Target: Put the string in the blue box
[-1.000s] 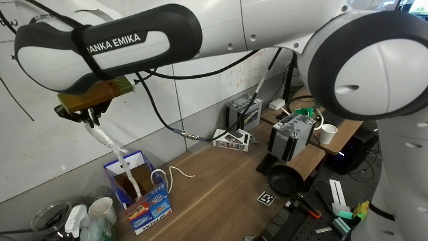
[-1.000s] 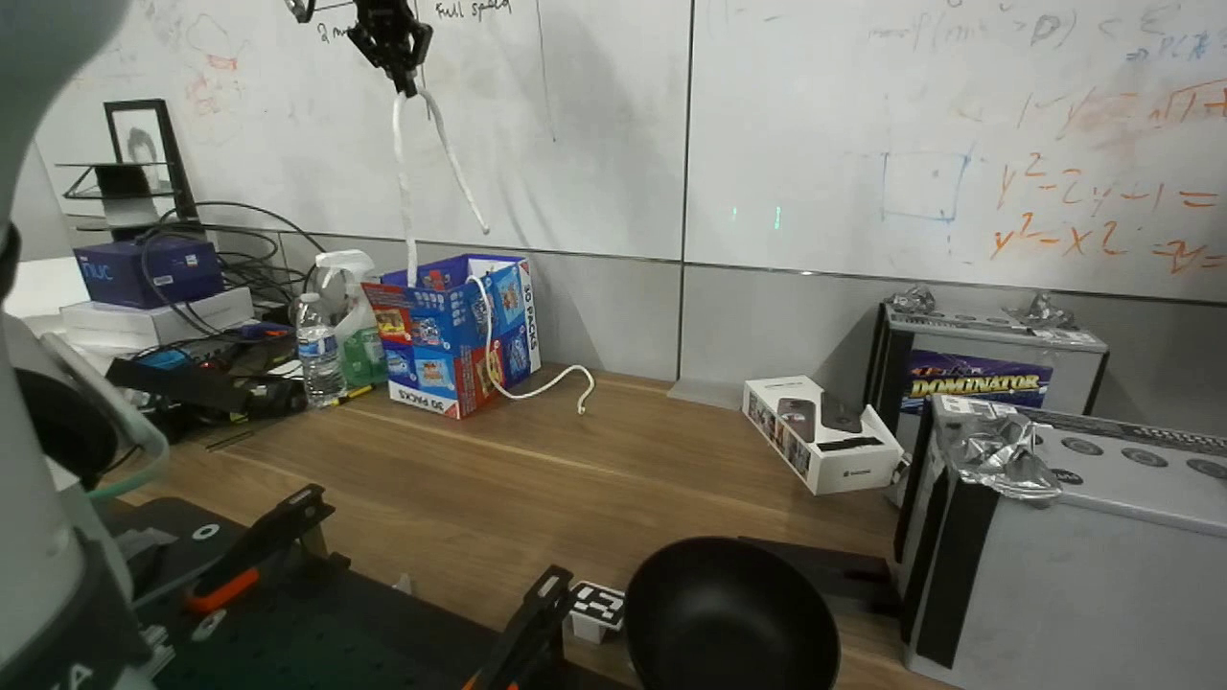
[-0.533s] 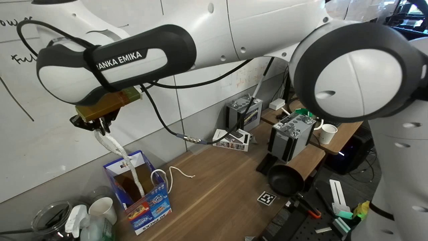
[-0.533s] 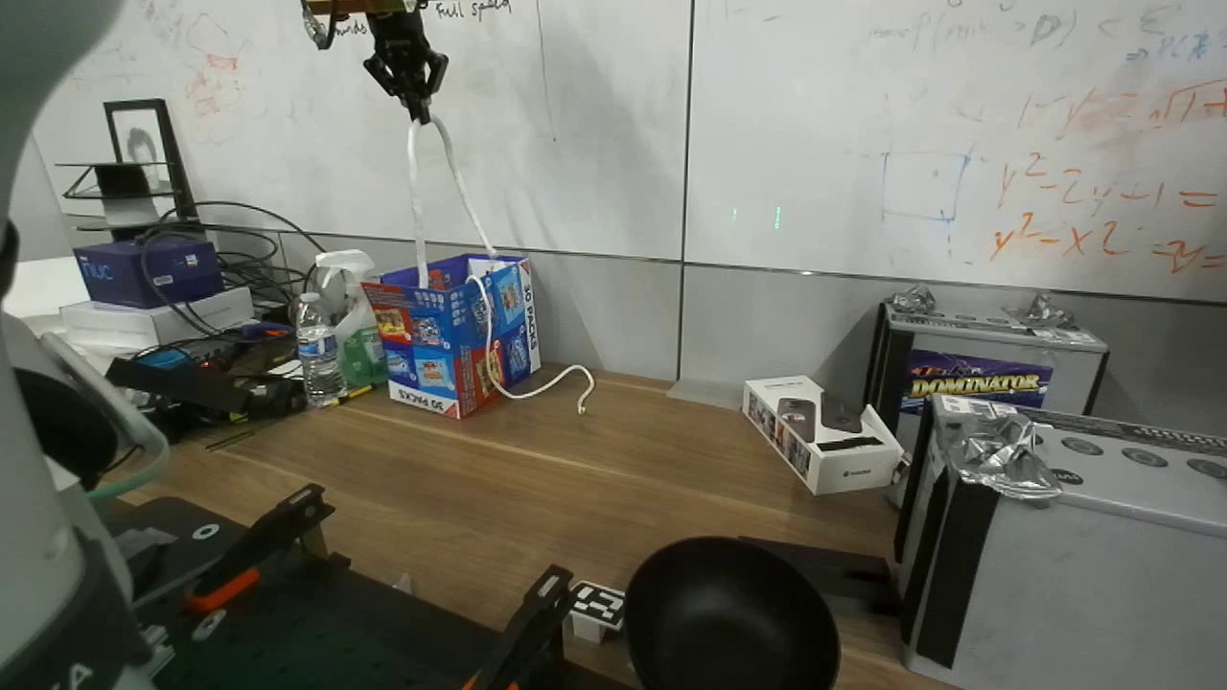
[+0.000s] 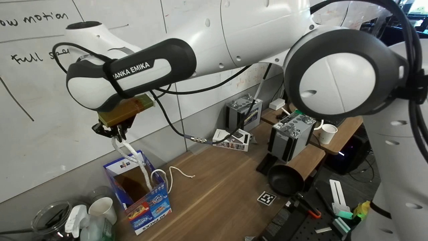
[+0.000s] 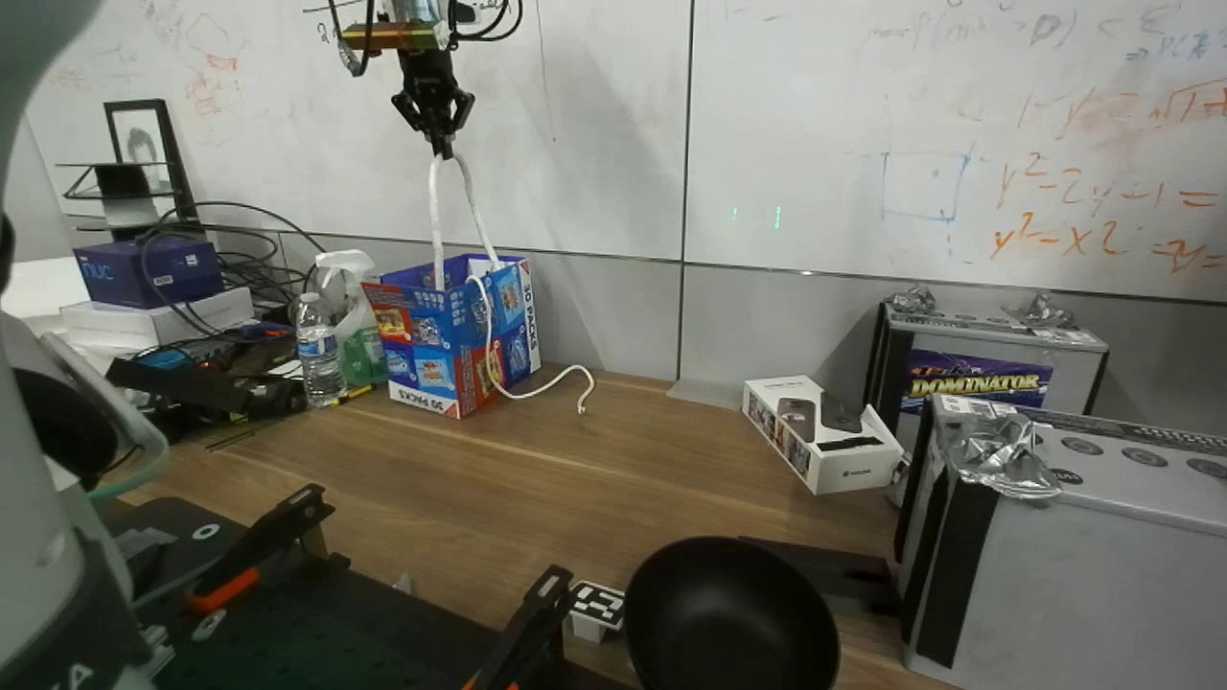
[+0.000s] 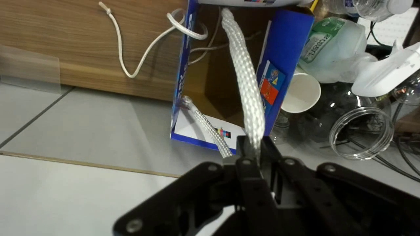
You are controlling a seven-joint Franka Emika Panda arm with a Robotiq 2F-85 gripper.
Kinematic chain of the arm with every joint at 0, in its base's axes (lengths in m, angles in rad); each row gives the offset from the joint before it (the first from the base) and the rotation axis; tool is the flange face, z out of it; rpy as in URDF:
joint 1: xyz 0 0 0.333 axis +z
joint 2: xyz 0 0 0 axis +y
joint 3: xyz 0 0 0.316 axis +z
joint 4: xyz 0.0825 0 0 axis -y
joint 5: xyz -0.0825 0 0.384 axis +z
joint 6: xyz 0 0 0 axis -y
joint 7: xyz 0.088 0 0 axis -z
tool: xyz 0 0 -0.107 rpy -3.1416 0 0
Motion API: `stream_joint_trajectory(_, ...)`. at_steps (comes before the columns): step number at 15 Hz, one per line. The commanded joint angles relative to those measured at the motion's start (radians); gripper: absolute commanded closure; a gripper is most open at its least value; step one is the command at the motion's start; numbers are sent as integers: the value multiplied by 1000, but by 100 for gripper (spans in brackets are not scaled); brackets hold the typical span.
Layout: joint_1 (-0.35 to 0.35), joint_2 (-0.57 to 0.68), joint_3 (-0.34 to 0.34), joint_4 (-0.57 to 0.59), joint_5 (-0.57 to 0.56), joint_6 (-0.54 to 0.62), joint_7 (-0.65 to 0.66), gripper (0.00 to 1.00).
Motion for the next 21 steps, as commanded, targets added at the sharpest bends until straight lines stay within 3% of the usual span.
stream_joint_trajectory(1,-30,-2,19,-37,45,25,-38,90)
stream_joint_trajectory(7,-2,20,-9,-83,96,32,-47,90)
stream_joint_trajectory(8,4,21,-13,-93,98,31,-41,83)
stream_joint_trajectory(9,12,24,-18,-97,94,26,-28,63)
stream_joint_trajectory(14,42,15,-53,-148,47,48,-6,26)
stream_joint_trajectory(17,29,1,-53,-179,27,66,-89,5)
stream_joint_trajectory(20,15,2,-66,-200,16,92,-125,0)
stream_joint_trajectory(21,30,5,-99,-202,-4,107,-42,0)
